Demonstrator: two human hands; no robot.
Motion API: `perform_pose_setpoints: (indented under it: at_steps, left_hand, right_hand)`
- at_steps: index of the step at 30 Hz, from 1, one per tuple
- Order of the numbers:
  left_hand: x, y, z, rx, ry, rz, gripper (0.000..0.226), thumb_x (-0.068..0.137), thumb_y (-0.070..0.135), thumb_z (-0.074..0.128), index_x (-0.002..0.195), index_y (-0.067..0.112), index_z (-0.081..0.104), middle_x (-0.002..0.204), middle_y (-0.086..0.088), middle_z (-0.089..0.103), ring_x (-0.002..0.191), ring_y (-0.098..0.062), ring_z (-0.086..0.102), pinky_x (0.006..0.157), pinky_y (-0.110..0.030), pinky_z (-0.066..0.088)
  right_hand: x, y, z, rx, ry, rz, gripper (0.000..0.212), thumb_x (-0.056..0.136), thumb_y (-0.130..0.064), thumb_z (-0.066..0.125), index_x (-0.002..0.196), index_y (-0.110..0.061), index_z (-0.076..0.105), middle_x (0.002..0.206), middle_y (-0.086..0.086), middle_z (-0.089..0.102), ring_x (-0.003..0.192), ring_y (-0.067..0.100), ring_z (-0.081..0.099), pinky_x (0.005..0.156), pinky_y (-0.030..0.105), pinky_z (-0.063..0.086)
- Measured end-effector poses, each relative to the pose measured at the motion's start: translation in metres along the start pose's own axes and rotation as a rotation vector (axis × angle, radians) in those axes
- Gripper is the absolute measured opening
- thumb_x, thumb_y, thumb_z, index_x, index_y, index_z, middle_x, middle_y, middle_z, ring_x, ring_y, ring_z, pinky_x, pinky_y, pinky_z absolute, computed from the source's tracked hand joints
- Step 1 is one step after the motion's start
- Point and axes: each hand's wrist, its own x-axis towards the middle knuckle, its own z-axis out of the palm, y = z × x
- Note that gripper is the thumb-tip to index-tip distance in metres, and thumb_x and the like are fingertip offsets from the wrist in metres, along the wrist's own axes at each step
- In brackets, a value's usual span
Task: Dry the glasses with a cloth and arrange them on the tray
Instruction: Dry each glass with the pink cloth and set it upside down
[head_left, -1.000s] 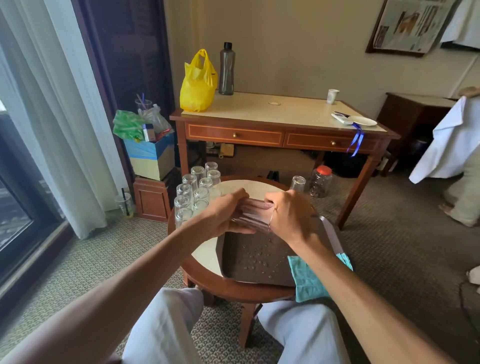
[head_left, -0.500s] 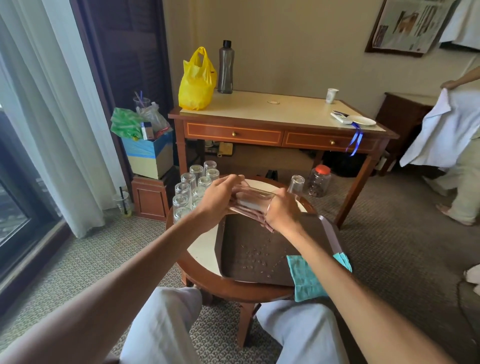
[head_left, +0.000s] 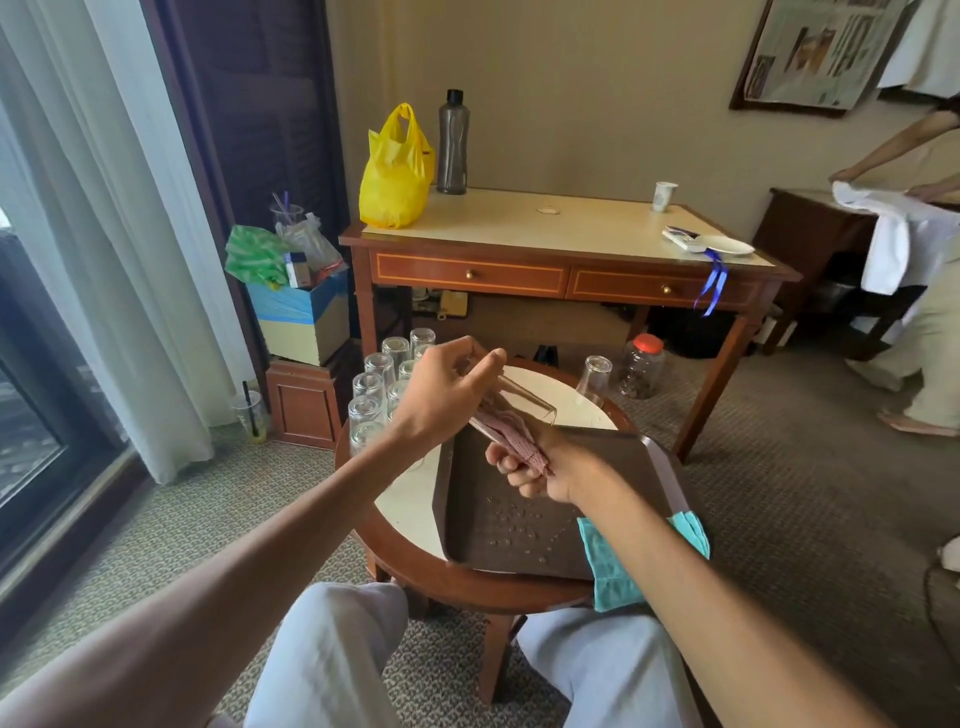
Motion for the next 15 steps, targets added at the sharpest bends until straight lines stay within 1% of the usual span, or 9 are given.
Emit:
perform_pose_setpoints:
  at_steps: [1, 2, 4, 6, 8, 9, 11, 13, 15]
  left_hand:
    - [0.001, -0.001, 0.0, -0.01, -0.007, 0.018, 0.028, 0.102, 0.033, 0.062, 0.095, 0.007, 0.07, 0.08, 0.006, 0.074, 0.072, -0.001, 0.072, 0.059, -0.012, 0.05]
    - [0.001, -0.003, 0.0, -0.042, -0.02, 0.01, 0.026, 0.102, 0.03, 0.062, 0.097, 0.006, 0.07, 0.082, 0.004, 0.075, 0.076, -0.005, 0.073, 0.062, -0.015, 0.053]
    - [0.004, -0.004, -0.002, -0.198, -0.072, -0.1, 0.021, 0.102, 0.024, 0.06, 0.101, 0.005, 0.069, 0.087, -0.002, 0.075, 0.082, -0.013, 0.074, 0.069, -0.023, 0.056]
    - [0.006, -0.002, -0.006, -0.454, -0.174, -0.33, 0.019, 0.103, 0.024, 0.058, 0.107, 0.006, 0.065, 0.095, -0.008, 0.072, 0.085, -0.018, 0.072, 0.07, -0.027, 0.057]
    - [0.006, 0.001, -0.008, -0.605, -0.263, -0.558, 0.024, 0.103, 0.031, 0.058, 0.112, 0.01, 0.062, 0.1, -0.013, 0.072, 0.09, -0.023, 0.073, 0.075, -0.034, 0.061]
    - [0.005, 0.001, -0.008, -0.606, -0.293, -0.633, 0.026, 0.103, 0.034, 0.058, 0.113, 0.01, 0.061, 0.101, -0.014, 0.073, 0.092, -0.026, 0.075, 0.081, -0.039, 0.062]
    - [0.004, 0.0, -0.006, -0.582, -0.314, -0.714, 0.027, 0.104, 0.036, 0.057, 0.116, 0.012, 0.058, 0.103, -0.015, 0.074, 0.095, -0.029, 0.076, 0.089, -0.047, 0.061]
    - [0.003, 0.002, -0.006, -0.54, -0.289, -0.714, 0.022, 0.104, 0.035, 0.056, 0.114, 0.014, 0.057, 0.106, -0.015, 0.073, 0.095, -0.03, 0.076, 0.089, -0.049, 0.062]
    - [0.003, 0.006, -0.004, -0.438, -0.25, -0.618, 0.017, 0.106, 0.031, 0.053, 0.11, 0.015, 0.059, 0.105, -0.016, 0.069, 0.095, -0.029, 0.074, 0.086, -0.047, 0.063]
  right_hand:
    - [-0.005, -0.002, 0.002, 0.039, -0.014, 0.022, 0.057, 0.104, -0.049, 0.035, 0.074, -0.007, 0.059, 0.047, -0.003, 0.053, 0.031, 0.005, 0.036, 0.033, 0.015, 0.021]
    - [-0.007, -0.004, 0.002, 0.023, 0.05, 0.014, 0.052, 0.105, -0.044, 0.038, 0.076, -0.006, 0.059, 0.047, -0.002, 0.055, 0.031, 0.006, 0.039, 0.031, 0.015, 0.023]
    - [-0.012, -0.012, 0.003, -0.152, 0.32, -0.127, 0.038, 0.103, -0.032, 0.053, 0.084, -0.001, 0.063, 0.049, 0.002, 0.061, 0.032, 0.009, 0.05, 0.031, 0.016, 0.033]
    - [-0.012, -0.016, -0.003, -0.62, 0.624, -0.421, 0.017, 0.096, -0.017, 0.064, 0.089, -0.001, 0.066, 0.063, 0.008, 0.067, 0.042, 0.015, 0.056, 0.038, 0.019, 0.037]
    - [-0.014, -0.014, -0.009, -1.075, 0.892, -0.823, 0.014, 0.084, -0.011, 0.066, 0.071, -0.007, 0.07, 0.059, 0.007, 0.065, 0.045, 0.017, 0.045, 0.041, 0.017, 0.022]
    - [-0.019, -0.015, -0.011, -1.19, 0.95, -0.978, 0.018, 0.078, -0.013, 0.065, 0.06, -0.011, 0.068, 0.051, 0.004, 0.06, 0.043, 0.016, 0.038, 0.043, 0.015, 0.012]
    - [-0.03, -0.017, -0.009, -1.24, 0.944, -1.16, 0.018, 0.069, -0.018, 0.059, 0.054, -0.011, 0.066, 0.044, 0.001, 0.054, 0.042, 0.014, 0.029, 0.047, 0.011, 0.005]
    - [-0.029, -0.014, -0.011, -1.207, 0.935, -1.175, 0.019, 0.069, -0.017, 0.056, 0.052, -0.011, 0.062, 0.043, 0.0, 0.052, 0.041, 0.016, 0.029, 0.046, 0.012, 0.007]
    - [-0.004, -0.002, -0.02, -1.116, 0.93, -1.043, 0.021, 0.077, -0.016, 0.057, 0.057, -0.013, 0.062, 0.049, -0.001, 0.055, 0.041, 0.02, 0.043, 0.037, 0.019, 0.024]
